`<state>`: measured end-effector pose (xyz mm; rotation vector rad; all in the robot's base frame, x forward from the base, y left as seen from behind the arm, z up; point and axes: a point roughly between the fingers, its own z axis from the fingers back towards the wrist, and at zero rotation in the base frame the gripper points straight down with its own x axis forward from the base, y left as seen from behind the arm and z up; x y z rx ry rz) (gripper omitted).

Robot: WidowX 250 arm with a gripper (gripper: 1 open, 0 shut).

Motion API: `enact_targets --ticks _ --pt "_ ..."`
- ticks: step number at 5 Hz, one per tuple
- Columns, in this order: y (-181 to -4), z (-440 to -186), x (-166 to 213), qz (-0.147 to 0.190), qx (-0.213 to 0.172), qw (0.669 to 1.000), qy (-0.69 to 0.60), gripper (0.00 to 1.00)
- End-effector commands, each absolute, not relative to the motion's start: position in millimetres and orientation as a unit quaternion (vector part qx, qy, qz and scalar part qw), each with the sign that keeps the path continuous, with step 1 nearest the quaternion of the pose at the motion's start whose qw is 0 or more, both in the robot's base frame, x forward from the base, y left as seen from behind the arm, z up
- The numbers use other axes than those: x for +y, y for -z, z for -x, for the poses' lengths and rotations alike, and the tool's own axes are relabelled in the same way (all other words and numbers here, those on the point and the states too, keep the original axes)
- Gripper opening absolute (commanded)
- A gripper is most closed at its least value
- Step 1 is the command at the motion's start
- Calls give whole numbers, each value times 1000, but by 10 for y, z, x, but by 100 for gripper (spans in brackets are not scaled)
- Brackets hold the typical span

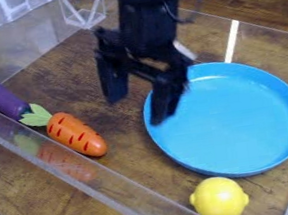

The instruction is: Put the lemon on the blue tray

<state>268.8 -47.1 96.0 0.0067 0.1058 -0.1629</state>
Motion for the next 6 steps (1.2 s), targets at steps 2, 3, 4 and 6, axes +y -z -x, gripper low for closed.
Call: enact_targets --ticks 2,3,4,6 --pt "-847 -2583 -868 -26 -5 984 174 100" --pt "-647 -2586 -1009 -29 -9 977 212 100" --pt "-449 -2574 -1137 -25 -13 970 242 100" --pt "-272 -2625 -1211 -25 -14 966 257 100"
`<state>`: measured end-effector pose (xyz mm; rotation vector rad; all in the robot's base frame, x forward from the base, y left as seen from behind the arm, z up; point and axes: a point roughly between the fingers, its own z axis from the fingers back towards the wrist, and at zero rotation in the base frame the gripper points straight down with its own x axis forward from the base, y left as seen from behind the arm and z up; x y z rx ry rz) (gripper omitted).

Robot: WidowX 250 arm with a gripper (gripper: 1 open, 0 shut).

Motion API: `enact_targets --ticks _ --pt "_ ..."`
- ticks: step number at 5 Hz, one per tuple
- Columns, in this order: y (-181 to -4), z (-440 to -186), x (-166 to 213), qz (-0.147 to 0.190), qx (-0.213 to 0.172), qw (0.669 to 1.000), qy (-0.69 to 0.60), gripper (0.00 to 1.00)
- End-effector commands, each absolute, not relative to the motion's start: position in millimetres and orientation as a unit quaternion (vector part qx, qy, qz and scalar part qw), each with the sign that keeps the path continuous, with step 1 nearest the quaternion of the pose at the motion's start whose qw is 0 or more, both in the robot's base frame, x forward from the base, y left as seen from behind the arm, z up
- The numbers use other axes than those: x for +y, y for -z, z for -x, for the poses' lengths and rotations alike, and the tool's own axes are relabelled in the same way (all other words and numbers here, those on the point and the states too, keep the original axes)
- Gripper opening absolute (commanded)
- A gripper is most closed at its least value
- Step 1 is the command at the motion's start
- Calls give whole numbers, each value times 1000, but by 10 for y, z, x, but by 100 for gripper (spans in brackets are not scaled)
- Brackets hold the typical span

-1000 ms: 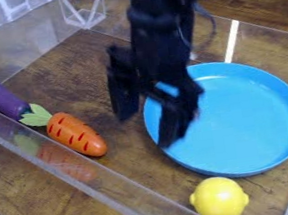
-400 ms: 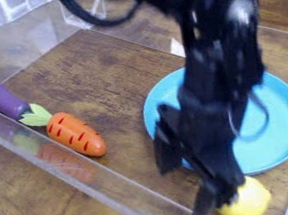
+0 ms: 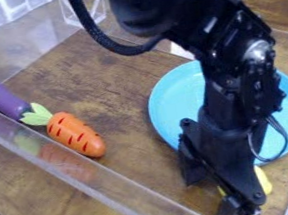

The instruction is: Put the lemon on the blue tray

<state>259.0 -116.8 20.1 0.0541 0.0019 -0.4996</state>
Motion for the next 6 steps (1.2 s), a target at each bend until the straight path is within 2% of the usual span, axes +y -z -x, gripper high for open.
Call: enact_targets --ticks 1,6 --pt "-259 -2654 -1193 -26 -14 967 255 0" --pt "-295 -2734 -1075 -30 -12 966 255 0"
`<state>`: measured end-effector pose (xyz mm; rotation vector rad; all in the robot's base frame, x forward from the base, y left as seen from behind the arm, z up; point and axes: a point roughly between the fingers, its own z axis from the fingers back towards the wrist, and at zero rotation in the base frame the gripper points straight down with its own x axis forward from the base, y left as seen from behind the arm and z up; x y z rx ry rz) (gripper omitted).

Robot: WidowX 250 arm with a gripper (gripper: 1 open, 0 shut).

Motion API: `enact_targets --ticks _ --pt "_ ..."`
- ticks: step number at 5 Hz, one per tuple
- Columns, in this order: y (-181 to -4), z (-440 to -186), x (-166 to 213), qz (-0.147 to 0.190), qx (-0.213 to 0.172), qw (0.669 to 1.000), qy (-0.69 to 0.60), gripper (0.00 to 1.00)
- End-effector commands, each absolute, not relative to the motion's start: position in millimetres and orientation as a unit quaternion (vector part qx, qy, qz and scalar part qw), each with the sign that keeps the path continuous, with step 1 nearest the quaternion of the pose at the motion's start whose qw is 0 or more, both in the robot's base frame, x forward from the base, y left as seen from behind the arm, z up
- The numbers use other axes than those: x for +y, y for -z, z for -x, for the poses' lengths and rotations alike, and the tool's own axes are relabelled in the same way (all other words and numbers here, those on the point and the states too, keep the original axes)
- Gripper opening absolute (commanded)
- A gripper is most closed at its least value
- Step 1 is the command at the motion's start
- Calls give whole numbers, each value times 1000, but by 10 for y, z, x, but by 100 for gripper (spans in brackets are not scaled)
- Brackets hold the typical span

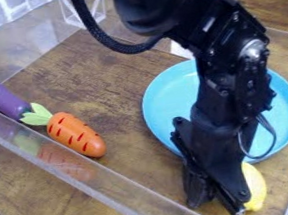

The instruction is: Put the lemon on the blue tray

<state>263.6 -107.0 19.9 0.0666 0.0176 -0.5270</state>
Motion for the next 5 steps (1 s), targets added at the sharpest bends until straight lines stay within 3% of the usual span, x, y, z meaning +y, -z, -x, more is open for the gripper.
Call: enact_targets --ticks 1,5 --pt "-285 -2725 -1066 -28 -11 967 255 0" --pt "-284 -2699 -1075 -24 -1 965 261 0"
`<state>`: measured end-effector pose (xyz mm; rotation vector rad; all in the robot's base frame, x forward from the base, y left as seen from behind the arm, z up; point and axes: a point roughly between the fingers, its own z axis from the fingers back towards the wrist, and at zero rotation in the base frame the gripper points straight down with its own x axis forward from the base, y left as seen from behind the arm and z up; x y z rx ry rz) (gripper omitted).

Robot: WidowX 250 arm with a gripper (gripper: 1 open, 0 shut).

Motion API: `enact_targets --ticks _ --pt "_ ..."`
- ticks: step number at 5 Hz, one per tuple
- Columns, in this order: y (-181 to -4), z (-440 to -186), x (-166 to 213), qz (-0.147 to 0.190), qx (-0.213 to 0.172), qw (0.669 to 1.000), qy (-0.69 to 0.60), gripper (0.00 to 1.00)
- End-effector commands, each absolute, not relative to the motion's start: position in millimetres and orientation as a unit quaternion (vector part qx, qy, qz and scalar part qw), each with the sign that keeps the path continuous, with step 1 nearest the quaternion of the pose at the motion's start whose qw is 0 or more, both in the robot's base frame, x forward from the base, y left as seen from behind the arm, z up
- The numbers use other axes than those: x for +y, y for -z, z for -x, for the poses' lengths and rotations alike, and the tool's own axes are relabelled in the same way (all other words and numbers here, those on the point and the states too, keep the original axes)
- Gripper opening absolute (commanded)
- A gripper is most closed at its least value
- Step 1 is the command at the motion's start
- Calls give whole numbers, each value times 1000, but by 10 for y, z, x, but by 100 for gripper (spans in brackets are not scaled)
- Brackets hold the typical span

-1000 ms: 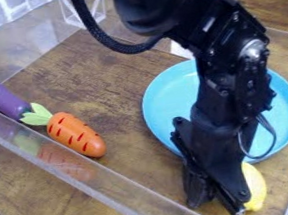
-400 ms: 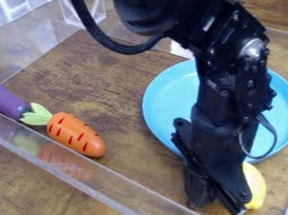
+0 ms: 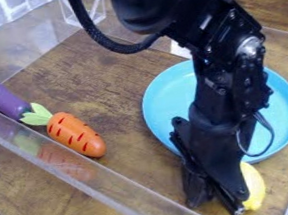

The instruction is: Put the lemon on the blue tray

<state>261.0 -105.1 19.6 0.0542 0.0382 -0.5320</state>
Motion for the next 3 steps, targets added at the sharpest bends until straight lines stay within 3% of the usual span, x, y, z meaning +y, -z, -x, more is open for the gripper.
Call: enact_targets --ticks 1,3 --pt "-303 -2710 -1105 -25 5 963 269 0" --pt "-378 -2750 -1186 -27 14 958 287 0"
